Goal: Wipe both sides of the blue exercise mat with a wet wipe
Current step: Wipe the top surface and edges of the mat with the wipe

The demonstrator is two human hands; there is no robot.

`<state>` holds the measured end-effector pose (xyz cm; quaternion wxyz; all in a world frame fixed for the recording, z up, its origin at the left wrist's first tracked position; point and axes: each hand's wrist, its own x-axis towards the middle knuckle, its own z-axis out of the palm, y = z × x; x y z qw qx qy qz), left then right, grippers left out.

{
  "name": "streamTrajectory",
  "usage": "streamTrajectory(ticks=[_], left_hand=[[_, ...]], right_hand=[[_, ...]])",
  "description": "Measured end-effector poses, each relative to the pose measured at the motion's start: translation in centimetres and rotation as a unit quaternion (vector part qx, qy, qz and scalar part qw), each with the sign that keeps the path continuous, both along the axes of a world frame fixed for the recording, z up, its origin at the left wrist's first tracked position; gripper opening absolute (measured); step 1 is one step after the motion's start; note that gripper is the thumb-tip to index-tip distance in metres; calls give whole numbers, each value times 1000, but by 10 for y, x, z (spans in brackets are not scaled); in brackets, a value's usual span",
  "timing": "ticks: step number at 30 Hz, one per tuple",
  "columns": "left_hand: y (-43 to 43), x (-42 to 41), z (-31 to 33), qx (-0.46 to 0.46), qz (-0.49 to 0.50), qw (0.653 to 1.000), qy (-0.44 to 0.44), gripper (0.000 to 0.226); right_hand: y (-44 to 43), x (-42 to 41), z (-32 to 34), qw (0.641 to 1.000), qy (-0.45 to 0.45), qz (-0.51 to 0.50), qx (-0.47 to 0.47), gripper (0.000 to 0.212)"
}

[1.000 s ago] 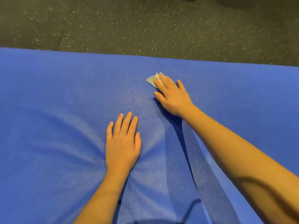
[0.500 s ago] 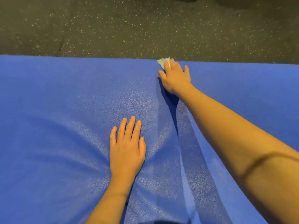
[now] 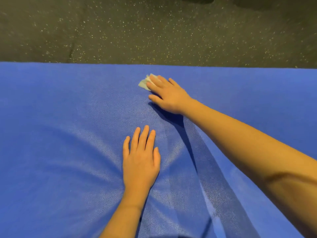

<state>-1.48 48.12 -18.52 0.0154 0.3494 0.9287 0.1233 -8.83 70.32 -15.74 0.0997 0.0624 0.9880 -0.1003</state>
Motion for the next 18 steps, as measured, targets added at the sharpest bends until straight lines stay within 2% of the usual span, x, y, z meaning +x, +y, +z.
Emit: streamTrajectory(ticks=[2, 5, 6, 7, 10, 11, 12, 14, 16, 18], left_hand=[[1, 0, 1, 3, 1, 1000, -3, 49], [1, -1, 1, 9, 2, 1000, -1, 49], [0, -1, 1, 11, 3, 1000, 1, 49], [0, -1, 0, 11, 3, 1000, 4, 49], [1, -1, -1, 6, 1, 1000, 10, 49], [1, -2, -1, 8, 2, 1000, 10, 50], [1, -2, 0, 10, 4, 1000, 10, 50], [2, -2, -1, 17, 6, 1000, 12, 49], [1, -2, -1, 28, 9, 999, 16, 49], [0, -1, -2, 40, 15, 999, 23, 49]], right_hand=[[14, 13, -1, 1000, 5, -5, 23, 52], [23, 16, -5, 988, 11, -152, 11, 50], [14, 19, -6, 986, 21, -165, 0, 52], [2, 23, -6, 989, 28, -142, -8, 54], [-21, 57, -3, 1000, 16, 10, -10, 58], [-16, 65, -1, 1000, 14, 27, 3, 58], [-8, 68, 0, 1000, 18, 11, 21, 56], [-1, 68, -4, 996, 14, -81, 41, 52], [-17, 66, -7, 990, 26, -140, 17, 57], [-41, 75, -9, 995, 42, -88, -23, 69]])
